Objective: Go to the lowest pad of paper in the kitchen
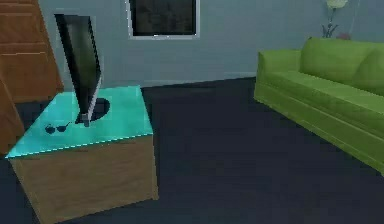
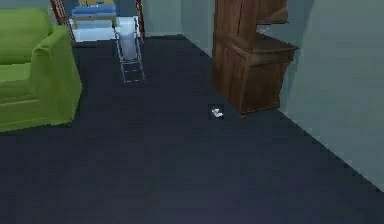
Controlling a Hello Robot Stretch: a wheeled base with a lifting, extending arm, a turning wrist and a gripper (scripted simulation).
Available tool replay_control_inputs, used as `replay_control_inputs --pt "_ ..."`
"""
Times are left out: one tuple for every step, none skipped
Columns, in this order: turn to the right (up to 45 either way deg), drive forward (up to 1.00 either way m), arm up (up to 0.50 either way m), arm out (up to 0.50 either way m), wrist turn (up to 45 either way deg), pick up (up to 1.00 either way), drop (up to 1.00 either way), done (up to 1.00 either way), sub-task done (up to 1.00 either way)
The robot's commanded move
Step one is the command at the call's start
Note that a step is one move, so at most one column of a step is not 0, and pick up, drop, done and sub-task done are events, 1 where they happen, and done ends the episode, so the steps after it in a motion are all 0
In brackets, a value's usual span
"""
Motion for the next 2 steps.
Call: replay_control_inputs --pt "0.0 1.00 0.00 0.00 0.0 0.00 0.00 0.00 0.00" --pt "-6.0 0.00 0.00 0.00 0.0 0.00 0.00 0.00 0.00"
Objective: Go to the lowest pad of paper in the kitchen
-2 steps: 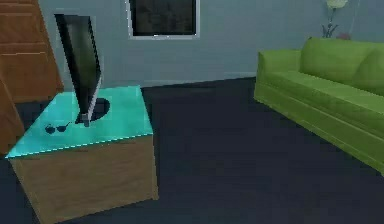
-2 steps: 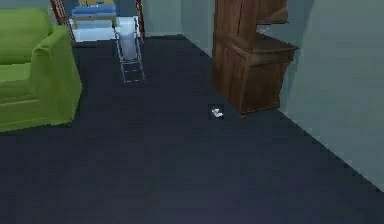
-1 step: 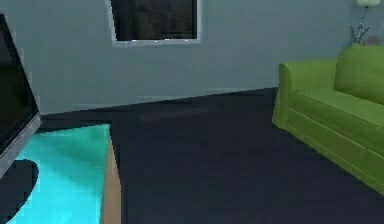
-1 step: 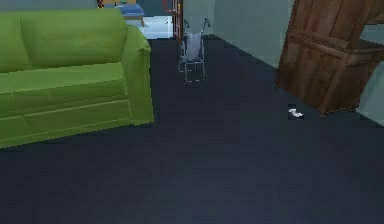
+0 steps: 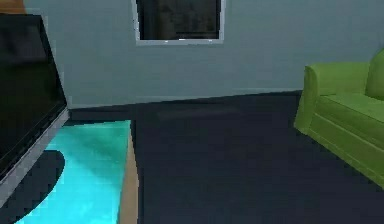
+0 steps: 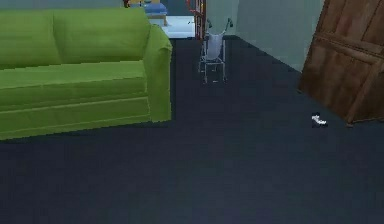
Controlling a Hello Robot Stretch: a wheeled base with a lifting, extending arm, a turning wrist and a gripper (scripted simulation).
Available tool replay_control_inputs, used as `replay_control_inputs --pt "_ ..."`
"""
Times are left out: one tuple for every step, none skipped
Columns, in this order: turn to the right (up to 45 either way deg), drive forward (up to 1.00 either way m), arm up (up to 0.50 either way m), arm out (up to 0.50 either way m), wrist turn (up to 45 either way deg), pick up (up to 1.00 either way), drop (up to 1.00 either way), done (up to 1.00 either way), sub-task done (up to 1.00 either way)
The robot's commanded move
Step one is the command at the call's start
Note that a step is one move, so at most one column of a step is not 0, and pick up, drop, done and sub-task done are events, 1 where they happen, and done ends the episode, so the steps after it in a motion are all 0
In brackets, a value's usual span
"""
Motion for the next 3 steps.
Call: replay_control_inputs --pt "-3.0 0.00 0.00 0.00 0.0 0.00 0.00 0.00 0.00" --pt "0.0 0.25 0.00 0.00 0.0 0.00 0.00 0.00 0.00" --pt "45.0 0.00 0.00 0.00 0.0 0.00 0.00 0.00 0.00"
